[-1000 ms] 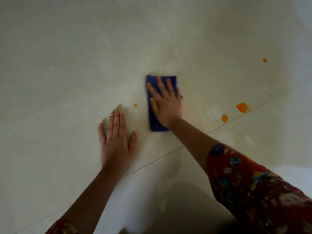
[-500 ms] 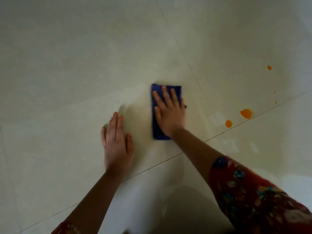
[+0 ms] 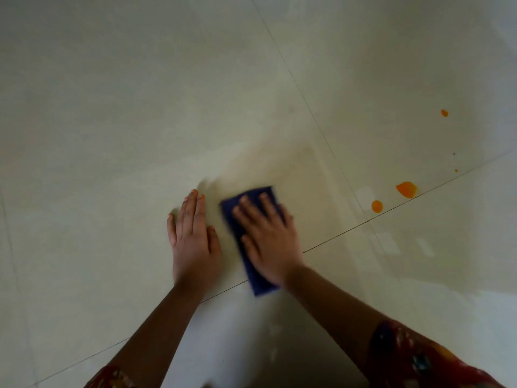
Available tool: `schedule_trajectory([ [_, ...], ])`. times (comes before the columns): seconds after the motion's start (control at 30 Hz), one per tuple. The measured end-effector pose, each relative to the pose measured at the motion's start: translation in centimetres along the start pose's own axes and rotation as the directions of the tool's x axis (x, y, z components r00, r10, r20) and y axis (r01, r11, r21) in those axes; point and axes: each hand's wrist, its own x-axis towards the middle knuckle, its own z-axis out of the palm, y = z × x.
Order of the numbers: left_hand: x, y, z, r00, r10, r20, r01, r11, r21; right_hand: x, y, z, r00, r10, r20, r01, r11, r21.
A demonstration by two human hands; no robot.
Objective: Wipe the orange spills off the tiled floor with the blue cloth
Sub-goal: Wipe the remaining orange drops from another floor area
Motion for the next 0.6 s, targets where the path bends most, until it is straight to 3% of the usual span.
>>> schedule_trajectory([
  [0.07, 0.0, -0.1, 0.0, 1.000, 0.013, 0.013, -0.013, 1.000, 0.012, -1.5, 0.8, -0.1, 0.972, -0.222, 0.077, 0.222, 0.975, 0.018],
  [0.1, 0.0, -0.1, 0.1, 1.000, 0.013, 0.011, -0.013, 1.000, 0.015, -1.2, 2.3, -0.2, 0.976, -0.212, 0.053, 0.212, 0.977, 0.013],
  [0.17, 0.0, -0.1, 0.1, 1.000, 0.012, 0.004, -0.012, 1.000, 0.024, 0.6, 5.1, -0.5, 0.999, 0.037, -0.027, -0.037, 0.999, 0.004],
  [0.23, 0.0, -0.1, 0.2, 1.000, 0.009, 0.008, -0.009, 0.999, 0.034, 2.4, 6.2, -0.9, 0.927, 0.369, -0.069, -0.366, 0.929, 0.046],
  [0.3, -0.1, -0.1, 0.2, 1.000, 0.013, 0.016, -0.014, 0.999, 0.044, 2.4, 4.3, -0.6, 0.902, 0.424, -0.083, -0.422, 0.906, 0.040],
  [0.37, -0.1, -0.1, 0.2, 1.000, 0.015, 0.021, -0.016, 0.999, 0.048, 0.1, 2.1, -0.2, 0.991, 0.126, -0.038, -0.127, 0.992, -0.020],
  [0.43, -0.1, -0.2, 0.2, 1.000, 0.017, 0.024, -0.018, 0.998, 0.052, -2.4, 2.6, -0.1, 0.973, -0.216, 0.085, 0.220, 0.974, -0.043],
  [0.47, -0.1, -0.2, 0.3, 1.000, 0.018, 0.019, -0.019, 0.998, 0.057, -2.4, 4.0, -0.3, 0.957, -0.275, 0.095, 0.280, 0.959, -0.040],
  [0.5, 0.0, -0.2, 0.3, 1.000, 0.015, 0.011, -0.016, 0.998, 0.062, -1.8, 5.5, -0.4, 0.968, -0.241, 0.064, 0.244, 0.969, -0.048],
  [0.53, 0.0, -0.1, 0.4, 1.000, 0.011, 0.006, -0.011, 0.998, 0.066, -0.7, 6.8, -0.5, 0.994, -0.111, 0.017, 0.111, 0.992, -0.053],
  [0.6, 0.0, 0.1, 0.5, 1.000, 0.001, 0.006, -0.001, 0.999, 0.036, 2.0, 8.5, -1.1, 0.957, 0.285, -0.059, -0.286, 0.958, -0.009],
])
